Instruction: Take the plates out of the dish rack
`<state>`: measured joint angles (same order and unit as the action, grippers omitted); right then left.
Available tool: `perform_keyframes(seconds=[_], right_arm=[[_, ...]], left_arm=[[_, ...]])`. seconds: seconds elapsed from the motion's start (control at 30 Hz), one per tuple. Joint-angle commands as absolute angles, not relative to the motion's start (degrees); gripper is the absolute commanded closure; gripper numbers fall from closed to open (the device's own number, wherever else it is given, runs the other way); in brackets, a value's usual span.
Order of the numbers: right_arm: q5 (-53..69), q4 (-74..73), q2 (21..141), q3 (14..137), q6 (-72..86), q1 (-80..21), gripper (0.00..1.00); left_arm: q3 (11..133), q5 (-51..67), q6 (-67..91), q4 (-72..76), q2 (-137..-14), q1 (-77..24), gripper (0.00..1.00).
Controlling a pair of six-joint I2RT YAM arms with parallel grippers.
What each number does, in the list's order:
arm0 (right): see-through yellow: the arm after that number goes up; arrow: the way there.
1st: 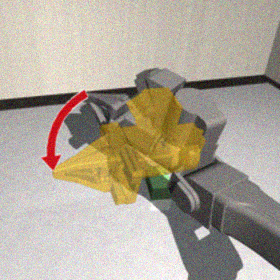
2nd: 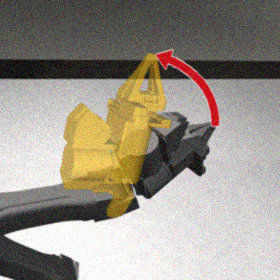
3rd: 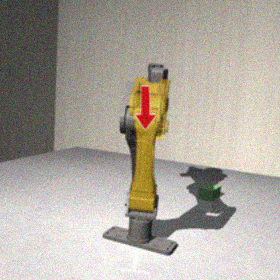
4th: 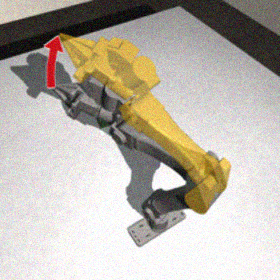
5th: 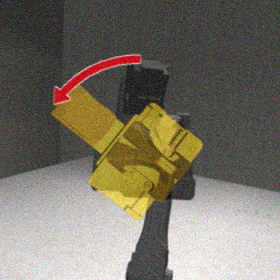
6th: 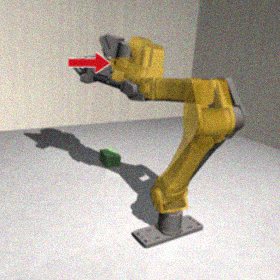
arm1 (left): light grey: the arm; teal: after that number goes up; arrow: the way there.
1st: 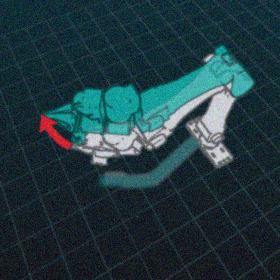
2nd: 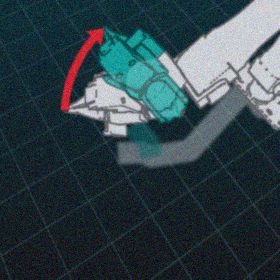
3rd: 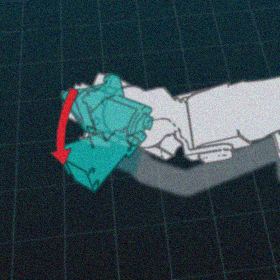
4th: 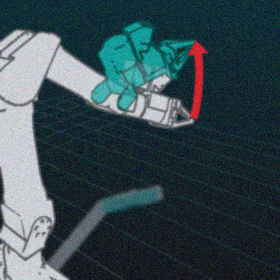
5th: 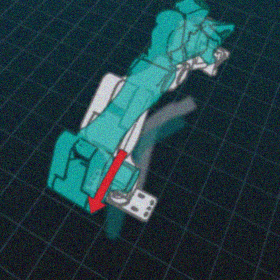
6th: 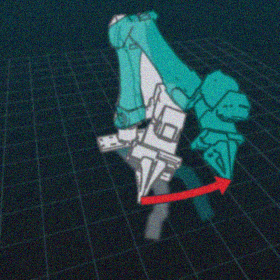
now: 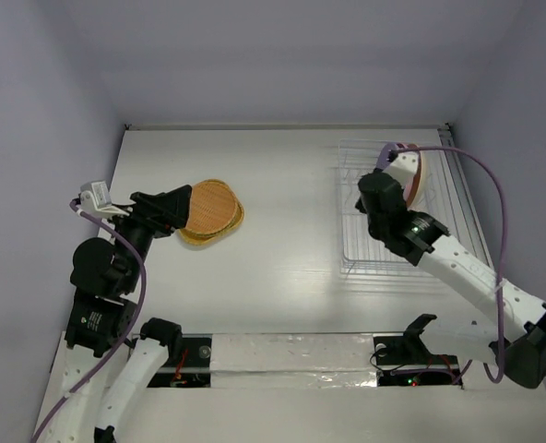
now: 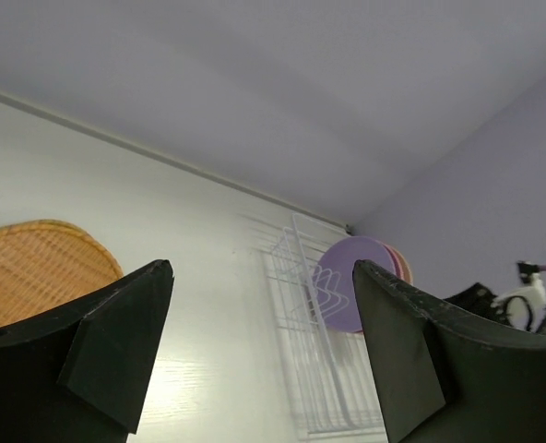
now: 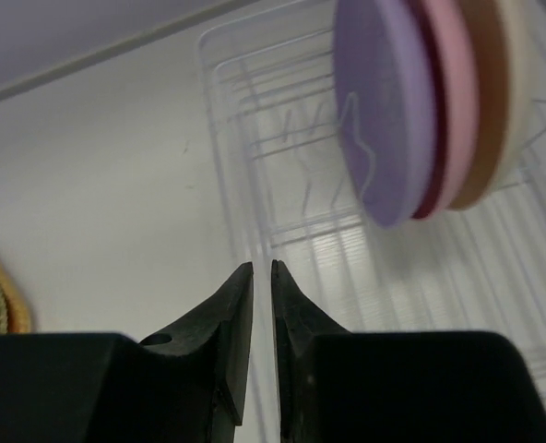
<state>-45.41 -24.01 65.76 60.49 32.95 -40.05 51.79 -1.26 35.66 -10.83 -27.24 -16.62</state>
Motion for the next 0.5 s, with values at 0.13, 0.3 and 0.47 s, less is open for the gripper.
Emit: perform_keyframes(seconds=[0.13, 0.3, 0.47], right_arm=[[-38.59, -19.78, 62.75, 57.13, 27.69, -23.58, 0.85], [-38.76, -20.56, 70.56, 62.48, 25.84, -21.18, 0.75], [-39.89, -21.79, 76.89, 67.75, 23.82, -19.34, 0.70]], left_arm=[[45.64, -1.59, 27.52, -13.53, -24.88, -16.96, 0.23], [39.29, 0.08, 26.28, -13.36, -21.54, -16.96, 0.23], [39.02, 2.11, 25.93, -12.39, -20.65, -16.96, 0.23]])
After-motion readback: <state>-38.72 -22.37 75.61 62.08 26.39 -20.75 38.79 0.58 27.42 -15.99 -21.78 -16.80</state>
